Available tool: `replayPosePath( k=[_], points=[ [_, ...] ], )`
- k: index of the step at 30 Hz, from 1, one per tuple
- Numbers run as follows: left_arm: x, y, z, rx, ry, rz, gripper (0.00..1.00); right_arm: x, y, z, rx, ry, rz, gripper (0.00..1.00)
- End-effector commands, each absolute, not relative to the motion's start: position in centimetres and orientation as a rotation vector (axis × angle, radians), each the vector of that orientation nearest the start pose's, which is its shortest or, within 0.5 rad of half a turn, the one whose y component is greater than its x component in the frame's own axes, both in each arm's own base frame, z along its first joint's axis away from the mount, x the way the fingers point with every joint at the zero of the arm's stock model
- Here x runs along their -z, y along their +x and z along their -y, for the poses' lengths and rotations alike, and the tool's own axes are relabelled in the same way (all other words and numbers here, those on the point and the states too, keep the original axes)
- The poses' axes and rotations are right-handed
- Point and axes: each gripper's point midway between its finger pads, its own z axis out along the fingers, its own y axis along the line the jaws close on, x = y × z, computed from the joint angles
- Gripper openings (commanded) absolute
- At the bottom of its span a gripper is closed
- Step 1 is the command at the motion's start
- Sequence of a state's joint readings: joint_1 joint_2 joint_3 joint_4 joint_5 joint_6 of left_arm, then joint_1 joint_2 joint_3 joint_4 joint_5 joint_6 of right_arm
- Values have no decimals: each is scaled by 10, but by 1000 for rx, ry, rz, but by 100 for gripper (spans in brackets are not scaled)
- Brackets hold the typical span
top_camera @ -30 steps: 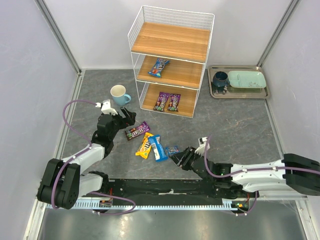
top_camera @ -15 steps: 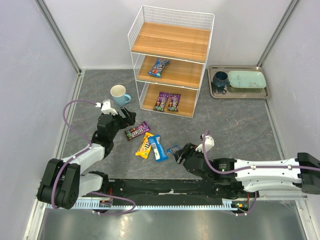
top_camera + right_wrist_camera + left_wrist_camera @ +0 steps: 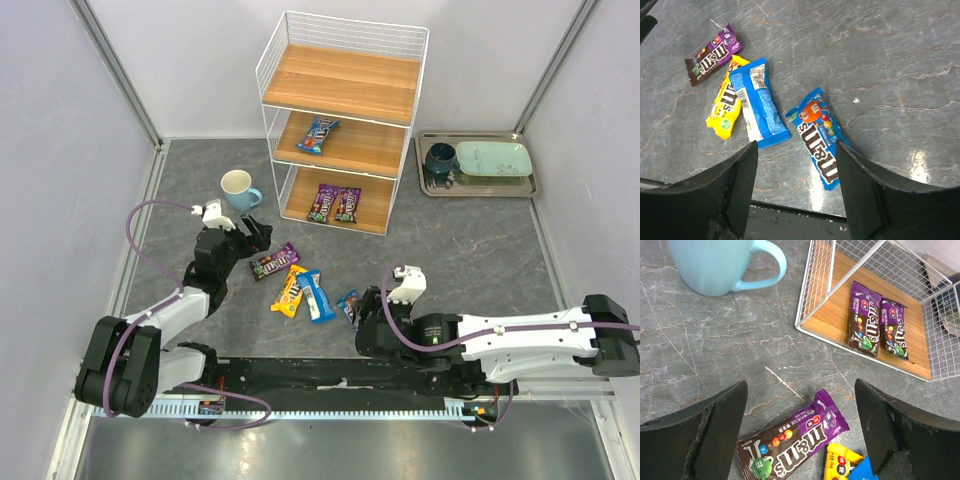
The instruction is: Place and organize the candy bags onto the shelf
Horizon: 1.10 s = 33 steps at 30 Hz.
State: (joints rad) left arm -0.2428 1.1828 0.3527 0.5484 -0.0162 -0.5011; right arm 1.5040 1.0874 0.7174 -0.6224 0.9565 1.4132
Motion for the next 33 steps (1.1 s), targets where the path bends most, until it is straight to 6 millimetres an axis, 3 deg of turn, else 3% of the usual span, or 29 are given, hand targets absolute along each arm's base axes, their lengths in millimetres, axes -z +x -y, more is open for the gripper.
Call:
replayPosePath(
  k=[1,4,7,12,17,24,33],
  points=[
    [-128,351,108,546,-267,-1818,94,-144,146,-226,-422,184,-2042,70],
    [-127,352,108,545,-270,-1820,94,-136,147,-206,-462,160,-2043,68],
    [-126,352,108,545,-270,-1821,94,-123,147,-205,-542,105,-2095,64],
    [-127,351,112,563,-254,-1824,94,-100,141,-221,-529,-63,-2214,63],
    [-128,351,112,560,-251,-1821,94,-76,141,-242,-394,-228,-2290,64],
    [-127,351,112,562,-252,-1824,94,-62,146,-246,-433,-212,-2295,71],
    [-126,351,112,564,-253,-1826,94,-50,144,-239,-539,-183,-2318,69]
  ],
)
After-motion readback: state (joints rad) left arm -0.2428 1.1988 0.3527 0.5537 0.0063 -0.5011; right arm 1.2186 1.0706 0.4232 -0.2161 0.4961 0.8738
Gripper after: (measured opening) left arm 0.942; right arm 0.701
